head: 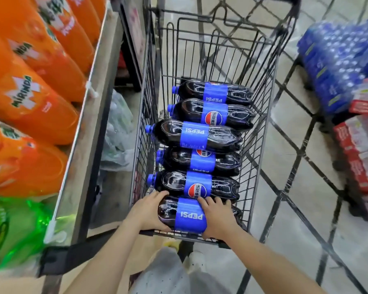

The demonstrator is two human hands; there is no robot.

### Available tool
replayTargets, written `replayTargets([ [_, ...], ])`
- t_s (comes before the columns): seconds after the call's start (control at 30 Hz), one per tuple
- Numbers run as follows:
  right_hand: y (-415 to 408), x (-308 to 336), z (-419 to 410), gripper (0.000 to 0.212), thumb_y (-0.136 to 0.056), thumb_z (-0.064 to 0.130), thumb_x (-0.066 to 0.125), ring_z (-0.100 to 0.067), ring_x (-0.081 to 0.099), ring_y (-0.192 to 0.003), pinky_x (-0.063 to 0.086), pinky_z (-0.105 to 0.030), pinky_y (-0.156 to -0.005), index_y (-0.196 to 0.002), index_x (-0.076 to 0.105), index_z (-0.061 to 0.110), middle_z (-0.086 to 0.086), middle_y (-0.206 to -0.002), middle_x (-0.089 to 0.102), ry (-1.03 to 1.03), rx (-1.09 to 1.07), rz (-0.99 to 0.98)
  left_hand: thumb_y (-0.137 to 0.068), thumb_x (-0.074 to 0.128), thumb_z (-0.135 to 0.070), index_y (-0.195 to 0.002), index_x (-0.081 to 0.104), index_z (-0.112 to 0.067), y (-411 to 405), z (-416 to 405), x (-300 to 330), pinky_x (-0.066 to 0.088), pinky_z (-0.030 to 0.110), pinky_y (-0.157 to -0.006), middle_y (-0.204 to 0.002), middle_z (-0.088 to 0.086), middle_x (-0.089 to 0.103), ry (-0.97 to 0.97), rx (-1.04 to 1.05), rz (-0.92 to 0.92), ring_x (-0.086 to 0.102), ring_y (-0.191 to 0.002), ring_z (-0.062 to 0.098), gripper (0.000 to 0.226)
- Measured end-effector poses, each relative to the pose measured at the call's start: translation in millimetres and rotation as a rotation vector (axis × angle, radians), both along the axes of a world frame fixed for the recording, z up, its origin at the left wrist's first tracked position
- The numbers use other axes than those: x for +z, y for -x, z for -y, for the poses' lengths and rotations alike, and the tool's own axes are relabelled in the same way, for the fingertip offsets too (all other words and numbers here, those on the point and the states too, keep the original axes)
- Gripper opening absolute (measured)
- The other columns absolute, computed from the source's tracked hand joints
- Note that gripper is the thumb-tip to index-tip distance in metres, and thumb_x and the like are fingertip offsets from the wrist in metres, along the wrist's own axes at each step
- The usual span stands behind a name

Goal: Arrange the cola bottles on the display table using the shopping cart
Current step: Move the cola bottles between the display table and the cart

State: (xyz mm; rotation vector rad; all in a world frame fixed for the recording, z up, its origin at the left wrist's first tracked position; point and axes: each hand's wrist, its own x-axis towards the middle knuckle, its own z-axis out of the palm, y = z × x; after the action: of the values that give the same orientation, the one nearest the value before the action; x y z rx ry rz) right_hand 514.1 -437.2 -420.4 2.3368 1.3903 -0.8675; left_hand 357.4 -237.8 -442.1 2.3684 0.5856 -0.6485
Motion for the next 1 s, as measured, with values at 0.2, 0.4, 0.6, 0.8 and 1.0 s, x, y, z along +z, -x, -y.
replayTargets([
  [0.2,-7.9,24.0,11.8,0.109,-0.063,0.059,0.071,-0.03,0.038,-0.126,0.028,-0.056,-0.105,-0.15,0.014,0.024,-0.001,-0.142,0.036,-0.155,0.029,0.046,-0.044,0.069,-0.077,-0.149,0.026,-0.033,5.4,15.1,37.2,0.039,0.041,-0.106,-0.143,-0.004,0.042,-0.173,0.043,0.128,0.046,-0.127,0.021,0.122],
  [0.4,-5.1,65.6,28.9,0.108,-0.06,0.057,0.068,-0.03,0.036,-0.126,0.03,-0.053,-0.103,-0.149,0.016,0.026,0.0,-0.142,0.038,-0.277,0.114,0.103,-0.047,0.066,-0.077,-0.148,0.024,-0.036,29.5,47.7,80.5,0.034,0.042,-0.107,-0.145,-0.004,0.039,-0.287,0.133,0.217,0.039,-0.132,0.021,0.117],
  [0.6,26.5,78.0,58.8,0.109,-0.055,0.066,0.068,-0.031,0.045,-0.121,0.035,-0.053,-0.1,-0.147,0.027,0.025,0.0,-0.135,0.045,-0.372,0.214,0.139,-0.041,0.061,-0.084,-0.144,0.039,-0.03,80.4,89.7,96.1,0.041,0.041,-0.092,-0.135,-0.004,0.051,-0.402,0.198,0.315,0.052,-0.12,0.021,0.119],
  [0.8,74.7,68.5,68.7,0.112,-0.05,0.061,0.073,-0.031,0.049,-0.115,0.039,-0.051,-0.094,-0.146,0.029,0.024,-0.001,-0.132,0.049,-0.351,0.321,0.085,-0.042,0.065,-0.082,-0.143,0.038,-0.031,144.8,124.8,93.9,0.044,0.04,-0.092,-0.132,-0.006,0.052,-0.395,0.298,0.268,0.053,-0.116,0.02,0.117],
  [1.0,127.1,61.0,64.6,0.11,-0.053,0.061,0.072,-0.027,0.047,-0.117,0.036,-0.05,-0.097,-0.146,0.027,0.025,0.003,-0.133,0.047,-0.294,0.403,0.003,-0.046,0.069,-0.078,-0.142,0.037,-0.034,210.7,146.2,87.1,0.041,0.037,-0.096,-0.129,-0.01,0.052,-0.327,0.417,0.244,0.051,-0.115,0.015,0.11],
])
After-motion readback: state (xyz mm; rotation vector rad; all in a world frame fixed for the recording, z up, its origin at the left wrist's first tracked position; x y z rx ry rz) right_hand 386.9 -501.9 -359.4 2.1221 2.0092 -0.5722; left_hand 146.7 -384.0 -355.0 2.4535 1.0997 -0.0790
